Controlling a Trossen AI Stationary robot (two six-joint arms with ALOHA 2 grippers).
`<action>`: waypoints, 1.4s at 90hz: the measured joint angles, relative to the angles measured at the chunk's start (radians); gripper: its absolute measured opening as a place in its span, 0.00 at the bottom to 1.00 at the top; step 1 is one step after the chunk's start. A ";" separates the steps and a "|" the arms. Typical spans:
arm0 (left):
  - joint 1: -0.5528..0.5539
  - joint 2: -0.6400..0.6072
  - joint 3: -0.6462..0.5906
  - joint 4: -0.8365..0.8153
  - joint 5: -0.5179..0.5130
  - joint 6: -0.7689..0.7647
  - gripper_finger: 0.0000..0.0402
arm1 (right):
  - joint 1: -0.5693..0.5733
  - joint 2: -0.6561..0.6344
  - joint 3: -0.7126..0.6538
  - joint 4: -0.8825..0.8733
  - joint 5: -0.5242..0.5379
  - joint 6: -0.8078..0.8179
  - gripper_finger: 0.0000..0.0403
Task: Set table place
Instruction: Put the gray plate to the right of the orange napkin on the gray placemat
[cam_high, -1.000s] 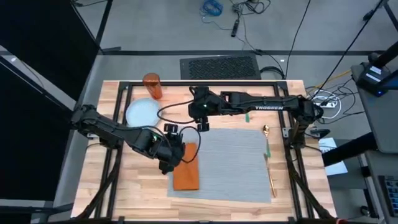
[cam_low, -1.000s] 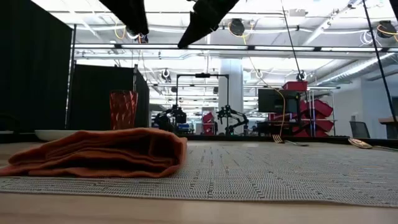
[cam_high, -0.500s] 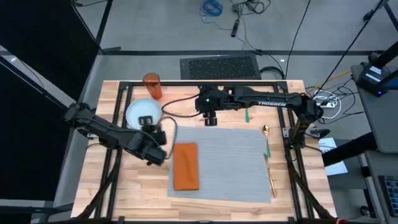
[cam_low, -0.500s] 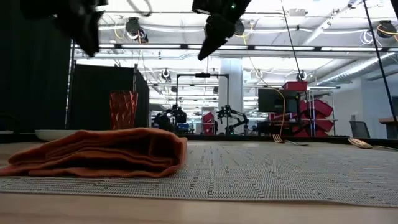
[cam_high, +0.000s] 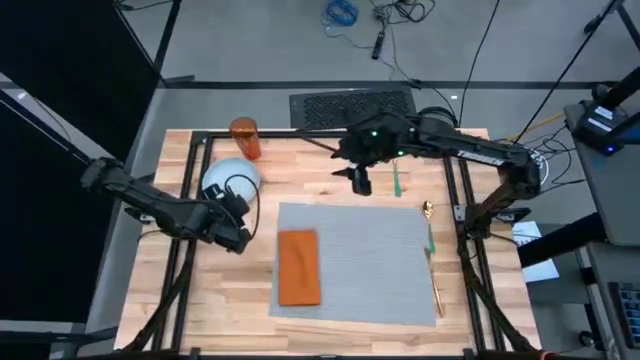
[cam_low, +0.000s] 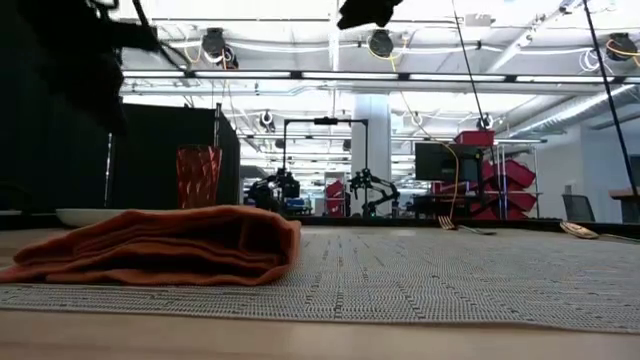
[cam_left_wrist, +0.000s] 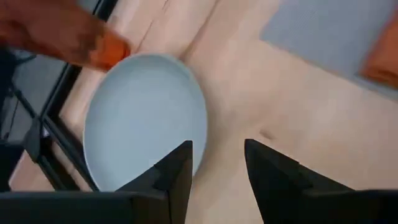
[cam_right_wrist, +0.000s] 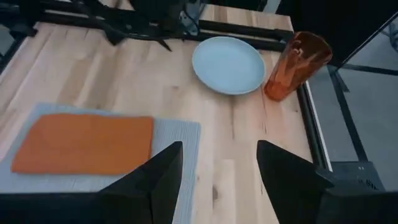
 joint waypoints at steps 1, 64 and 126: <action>0.007 0.004 -0.002 0.007 0.005 0.002 0.34 | 0.000 -0.002 0.000 -0.003 0.000 0.001 0.48; 0.276 0.409 0.103 0.181 0.077 0.175 0.45 | 0.002 -0.020 0.000 -0.061 0.003 0.066 0.48; 0.406 0.443 0.176 0.112 0.050 0.220 0.56 | -0.019 -0.066 -0.002 -0.221 0.005 0.064 0.48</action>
